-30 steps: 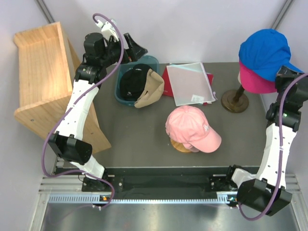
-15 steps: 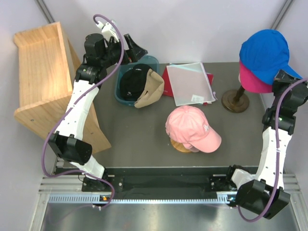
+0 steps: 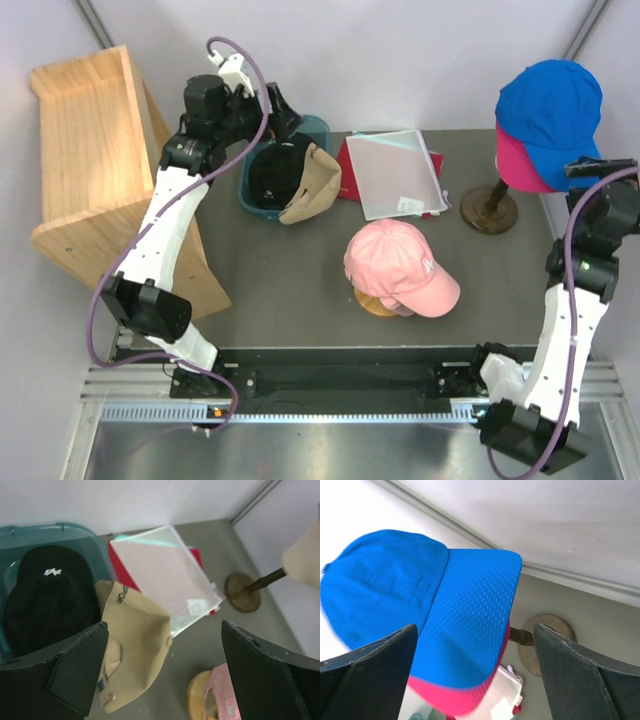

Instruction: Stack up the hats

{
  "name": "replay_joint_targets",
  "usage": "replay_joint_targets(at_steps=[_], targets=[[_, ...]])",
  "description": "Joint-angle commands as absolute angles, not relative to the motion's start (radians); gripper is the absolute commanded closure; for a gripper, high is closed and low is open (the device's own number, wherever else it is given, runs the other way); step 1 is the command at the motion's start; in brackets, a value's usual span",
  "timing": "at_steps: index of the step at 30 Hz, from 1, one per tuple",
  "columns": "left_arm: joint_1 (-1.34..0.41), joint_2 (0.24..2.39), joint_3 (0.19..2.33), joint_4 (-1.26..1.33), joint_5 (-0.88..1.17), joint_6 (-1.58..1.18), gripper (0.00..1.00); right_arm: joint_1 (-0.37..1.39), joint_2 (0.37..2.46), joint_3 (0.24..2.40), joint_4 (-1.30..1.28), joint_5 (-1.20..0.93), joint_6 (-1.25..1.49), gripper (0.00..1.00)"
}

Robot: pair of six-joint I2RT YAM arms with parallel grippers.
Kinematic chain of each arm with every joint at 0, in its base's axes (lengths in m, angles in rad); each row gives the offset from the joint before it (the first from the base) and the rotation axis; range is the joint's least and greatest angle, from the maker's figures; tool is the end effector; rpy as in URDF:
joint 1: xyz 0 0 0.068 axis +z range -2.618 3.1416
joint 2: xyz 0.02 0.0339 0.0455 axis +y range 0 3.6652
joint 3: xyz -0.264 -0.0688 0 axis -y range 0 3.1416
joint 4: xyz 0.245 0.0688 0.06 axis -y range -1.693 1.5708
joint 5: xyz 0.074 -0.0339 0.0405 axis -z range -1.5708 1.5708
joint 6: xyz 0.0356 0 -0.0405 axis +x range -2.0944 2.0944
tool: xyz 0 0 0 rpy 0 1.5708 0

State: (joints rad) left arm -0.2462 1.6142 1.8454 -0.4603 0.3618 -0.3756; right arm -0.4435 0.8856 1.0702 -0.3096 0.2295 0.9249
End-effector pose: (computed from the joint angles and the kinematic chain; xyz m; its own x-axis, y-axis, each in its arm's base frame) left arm 0.3467 -0.1001 0.4674 -0.4112 -0.2504 -0.8765 0.4423 0.7860 -0.4320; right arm 0.1687 -0.0891 0.4083 0.4287 0.6573 -0.6199 0.4642 0.4284 0.7753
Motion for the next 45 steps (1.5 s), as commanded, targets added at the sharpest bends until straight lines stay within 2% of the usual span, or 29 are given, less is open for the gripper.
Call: replay_joint_targets(at_steps=[1, 7, 14, 23, 26, 29, 30, 31, 40, 43, 45], targets=[[-0.323, 1.589, 1.853, -0.569, 0.207, -0.192, 0.01, -0.453, 0.763, 1.135, -0.397, 0.314, 0.821, 0.01], [-0.426, 1.660, 1.804, -0.598, 0.147, -0.147, 0.02, -0.453, 0.701, 1.183, -0.506, 0.371, 0.749, 0.01], [-0.446, 1.718, 1.629, -0.479, 0.228, -0.186, 0.05, -0.453, 0.693, 1.209, -0.512, 0.324, 0.741, 0.01], [-0.446, 1.813, 1.597, -0.321, 0.337, -0.265, 0.14, -0.453, 0.730, 1.233, -0.496, 0.245, 0.744, 0.02], [-0.446, 1.853, 1.600, -0.296, 0.367, -0.279, 0.25, -0.451, 0.732, 1.241, -0.486, 0.215, 0.749, 0.04], [-0.446, 1.882, 1.630, -0.296, 0.399, -0.298, 0.59, -0.453, 0.733, 1.250, -0.471, 0.173, 0.749, 0.06], [-0.446, 1.885, 1.647, -0.314, 0.403, -0.304, 0.89, -0.453, 0.732, 1.252, -0.463, 0.141, 0.749, 0.07], [-0.446, 1.881, 1.685, -0.325, 0.393, -0.319, 0.99, -0.453, 0.735, 1.261, -0.459, 0.126, 0.746, 0.08], [-0.431, 1.715, 1.891, -0.358, 0.374, -0.423, 1.00, -0.431, 0.785, 1.342, -0.256, -0.153, 0.802, 0.11], [-0.390, 1.651, 1.858, -0.194, 0.495, -0.562, 1.00, -0.375, 0.853, 1.351, -0.158, -0.294, 0.831, 0.11], [-0.351, 1.611, 1.827, -0.008, 0.607, -0.664, 1.00, -0.229, 0.897, 1.354, -0.127, -0.307, 0.838, 0.10]])
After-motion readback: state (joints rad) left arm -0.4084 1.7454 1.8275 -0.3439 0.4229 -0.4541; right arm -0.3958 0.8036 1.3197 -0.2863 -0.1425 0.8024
